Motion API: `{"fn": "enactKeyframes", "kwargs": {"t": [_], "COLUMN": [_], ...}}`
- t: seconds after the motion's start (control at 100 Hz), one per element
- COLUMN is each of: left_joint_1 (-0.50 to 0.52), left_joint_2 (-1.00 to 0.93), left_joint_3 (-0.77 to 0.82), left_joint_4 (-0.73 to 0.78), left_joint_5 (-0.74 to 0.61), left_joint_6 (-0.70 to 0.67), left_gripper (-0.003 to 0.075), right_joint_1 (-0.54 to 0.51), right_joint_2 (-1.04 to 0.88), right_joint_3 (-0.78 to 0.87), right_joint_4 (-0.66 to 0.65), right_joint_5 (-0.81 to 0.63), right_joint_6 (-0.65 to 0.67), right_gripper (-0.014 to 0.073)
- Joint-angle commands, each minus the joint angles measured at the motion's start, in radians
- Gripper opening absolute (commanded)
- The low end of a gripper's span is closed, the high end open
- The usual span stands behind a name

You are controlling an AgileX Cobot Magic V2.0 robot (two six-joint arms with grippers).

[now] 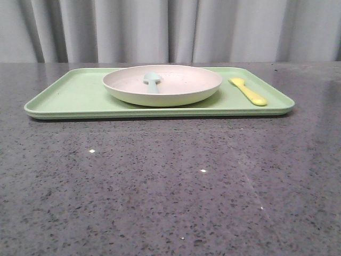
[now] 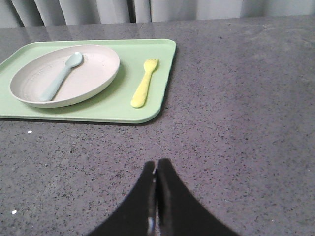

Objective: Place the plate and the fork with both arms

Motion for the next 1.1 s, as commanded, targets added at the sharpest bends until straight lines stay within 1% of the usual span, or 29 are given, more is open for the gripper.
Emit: {"fn": "enactKeyframes", "kwargs": {"t": [0.0,0.16,0.35,0.41,0.49,0.53,0.84,0.92,0.94,0.97,1.09], "left_joint_1": [0.000,0.000,0.000,0.000,0.000,0.000,0.000,0.002,0.004,0.006,0.009], "left_joint_2": [0.008,-0.004,-0.088,-0.126,-0.172,-0.195,-0.353,-0.351,-0.351,-0.351,-0.351], "left_joint_3": [-0.013,0.036,0.162,0.208,0.249,0.267,0.424,0.480,0.483,0.481,0.481], "left_joint_4": [-0.010,-0.008,0.073,0.112,0.186,0.216,0.264,0.264,0.264,0.264,0.264], "left_joint_5": [-0.075,-0.098,-0.322,-0.375,-0.381,-0.379,-0.383,-0.427,-0.432,-0.401,-0.418], "left_joint_6": [0.000,0.000,-0.014,-0.072,-0.203,-0.229,-0.231,-0.231,-0.231,-0.231,-0.231], "left_gripper": [-0.0020,-0.0020,-0.0020,-0.0020,-0.0020,-0.0020,-0.0020,-0.0020,-0.0020,-0.0020,-0.0020], "right_joint_1": [0.000,0.000,0.000,0.000,0.000,0.000,0.000,0.000,0.000,0.000,0.000], "right_joint_2": [0.009,0.009,0.009,0.009,0.009,0.009,0.009,0.009,0.009,0.009,0.010], "right_joint_3": [-0.024,-0.024,-0.024,-0.024,-0.024,-0.024,-0.024,-0.024,-0.024,-0.024,-0.024], "right_joint_4": [-0.017,-0.017,-0.017,-0.017,-0.017,-0.017,-0.017,-0.017,-0.017,-0.017,-0.017], "right_joint_5": [-0.069,-0.069,-0.069,-0.069,-0.069,-0.069,-0.069,-0.070,-0.070,-0.070,-0.070], "right_joint_6": [0.000,0.000,0.000,0.000,0.000,0.000,0.000,0.000,0.000,0.000,0.000], "right_gripper": [-0.0069,-0.0069,-0.0069,-0.0069,-0.0069,-0.0069,-0.0069,-0.0069,-0.0069,-0.0069,-0.0069]}}
